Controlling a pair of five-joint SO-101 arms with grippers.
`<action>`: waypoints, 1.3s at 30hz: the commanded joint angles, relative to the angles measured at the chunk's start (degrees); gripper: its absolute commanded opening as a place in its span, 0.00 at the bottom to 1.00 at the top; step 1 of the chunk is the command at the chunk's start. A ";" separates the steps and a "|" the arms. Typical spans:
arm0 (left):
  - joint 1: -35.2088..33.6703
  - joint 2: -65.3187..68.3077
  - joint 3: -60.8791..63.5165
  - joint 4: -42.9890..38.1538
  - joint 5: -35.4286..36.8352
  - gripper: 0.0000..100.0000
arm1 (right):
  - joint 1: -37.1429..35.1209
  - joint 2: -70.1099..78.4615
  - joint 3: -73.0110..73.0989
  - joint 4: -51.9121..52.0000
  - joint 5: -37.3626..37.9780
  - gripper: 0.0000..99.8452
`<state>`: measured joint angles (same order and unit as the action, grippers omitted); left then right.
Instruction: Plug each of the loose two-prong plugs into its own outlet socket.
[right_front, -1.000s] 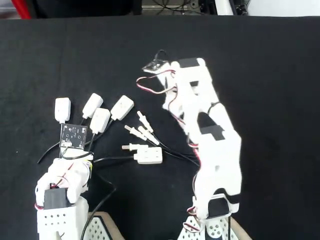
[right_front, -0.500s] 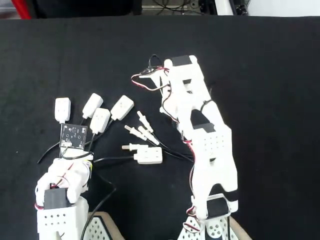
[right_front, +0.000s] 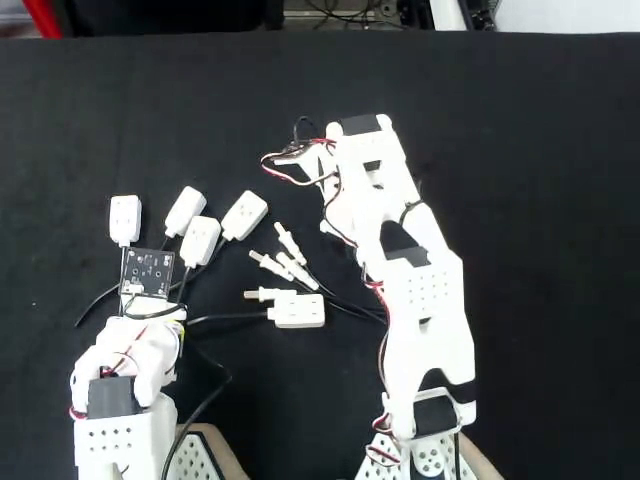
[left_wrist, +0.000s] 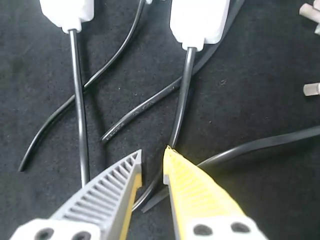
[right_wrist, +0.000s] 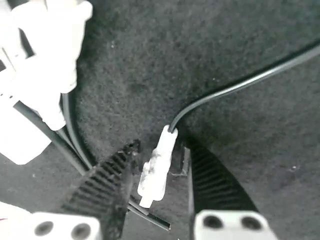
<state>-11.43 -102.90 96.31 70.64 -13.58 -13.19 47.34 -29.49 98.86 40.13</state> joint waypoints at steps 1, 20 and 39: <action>-0.57 -0.53 1.10 -0.88 0.26 0.08 | 0.88 -3.12 2.68 2.37 0.44 0.13; -0.57 -0.53 1.10 -0.97 0.26 0.08 | 1.58 -8.31 10.42 0.18 0.79 0.05; -0.57 -0.53 1.10 -0.97 0.26 0.08 | 1.41 -8.31 10.15 -3.43 -2.37 0.02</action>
<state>-11.43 -102.90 96.31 70.64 -13.58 -12.22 41.98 -18.95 95.96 39.43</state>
